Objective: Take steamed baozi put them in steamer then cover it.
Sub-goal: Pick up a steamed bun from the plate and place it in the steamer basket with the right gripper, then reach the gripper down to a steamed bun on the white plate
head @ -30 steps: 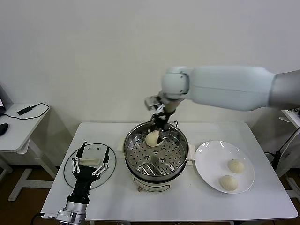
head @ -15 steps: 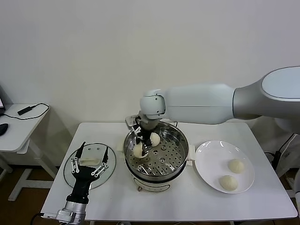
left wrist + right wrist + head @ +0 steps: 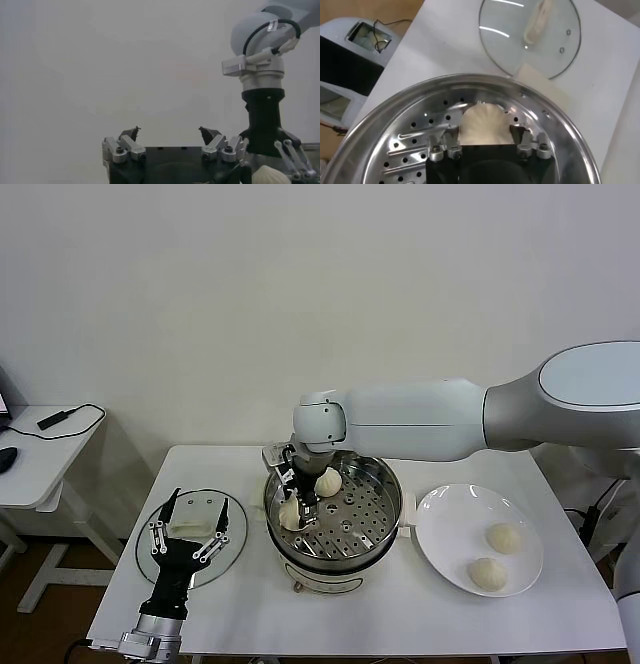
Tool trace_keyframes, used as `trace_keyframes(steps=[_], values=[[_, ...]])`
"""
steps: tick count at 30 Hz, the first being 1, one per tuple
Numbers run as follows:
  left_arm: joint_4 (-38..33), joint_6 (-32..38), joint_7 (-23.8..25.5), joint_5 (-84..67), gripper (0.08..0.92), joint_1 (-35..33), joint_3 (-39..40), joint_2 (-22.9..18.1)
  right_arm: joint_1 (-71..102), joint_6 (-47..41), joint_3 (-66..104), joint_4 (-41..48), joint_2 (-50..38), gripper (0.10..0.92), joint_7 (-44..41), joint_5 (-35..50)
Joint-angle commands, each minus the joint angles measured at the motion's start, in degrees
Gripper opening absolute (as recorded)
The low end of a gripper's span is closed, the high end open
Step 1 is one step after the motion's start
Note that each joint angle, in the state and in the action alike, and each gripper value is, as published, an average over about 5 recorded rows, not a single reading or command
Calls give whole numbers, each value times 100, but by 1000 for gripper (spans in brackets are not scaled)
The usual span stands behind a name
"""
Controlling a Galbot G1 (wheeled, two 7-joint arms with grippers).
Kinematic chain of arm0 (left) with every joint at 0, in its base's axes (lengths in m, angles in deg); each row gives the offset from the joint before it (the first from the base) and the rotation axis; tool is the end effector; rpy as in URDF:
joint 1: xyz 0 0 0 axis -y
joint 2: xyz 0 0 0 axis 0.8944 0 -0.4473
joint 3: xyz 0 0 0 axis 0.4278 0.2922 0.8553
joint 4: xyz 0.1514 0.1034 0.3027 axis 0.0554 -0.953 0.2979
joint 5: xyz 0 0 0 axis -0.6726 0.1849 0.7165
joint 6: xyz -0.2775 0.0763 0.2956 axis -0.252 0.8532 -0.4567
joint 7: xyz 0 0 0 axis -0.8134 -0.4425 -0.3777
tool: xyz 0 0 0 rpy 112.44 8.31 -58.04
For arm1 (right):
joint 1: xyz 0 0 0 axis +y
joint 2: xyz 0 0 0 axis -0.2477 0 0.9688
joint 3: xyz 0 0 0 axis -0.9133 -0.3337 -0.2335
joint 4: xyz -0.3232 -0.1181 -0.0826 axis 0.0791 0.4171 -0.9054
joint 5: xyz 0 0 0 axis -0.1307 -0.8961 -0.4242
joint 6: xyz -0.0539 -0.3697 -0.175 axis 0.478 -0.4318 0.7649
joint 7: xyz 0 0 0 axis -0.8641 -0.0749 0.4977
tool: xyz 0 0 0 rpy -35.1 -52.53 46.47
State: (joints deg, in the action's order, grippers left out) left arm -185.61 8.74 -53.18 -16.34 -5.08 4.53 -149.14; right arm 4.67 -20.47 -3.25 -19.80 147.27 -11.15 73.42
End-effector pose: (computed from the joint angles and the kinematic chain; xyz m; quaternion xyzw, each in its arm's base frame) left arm 0.2287 0.0402 -0.3240 0.0594 0.9844 0.0861 0.1413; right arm 0.5305 0.2430 -0.1116 0.6323 -0.4415 0.5710 0.2816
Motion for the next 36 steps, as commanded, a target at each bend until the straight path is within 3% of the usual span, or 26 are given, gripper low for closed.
trace_keyframes(steps=[1,10,15,21,28,36], values=[[8,-9,0,5,823,-5,-2,-6,-183,18,197,-443,-539,820,-136,-294],[-5,-25,4,29,823,19,65,-2,-1232,783,750,-1443,-2918,823,-1713,-1342],[-18,-17,8,62,823,-6,96,-10,-1197,1596,840,-1393,-4305,823,-2475,-2264],[-45,-29,12,82,823,-28,110,-14,-452,2168,946,-1068,-5477,823,-2777,-2971],[-30,-50,11,93,823,-18,120,-24,1341,2540,1713,-695,-5995,823,-2624,-3410],[21,-61,8,111,823,-1,118,-31,3441,2610,3249,-375,-5842,823,-2331,-3808]])
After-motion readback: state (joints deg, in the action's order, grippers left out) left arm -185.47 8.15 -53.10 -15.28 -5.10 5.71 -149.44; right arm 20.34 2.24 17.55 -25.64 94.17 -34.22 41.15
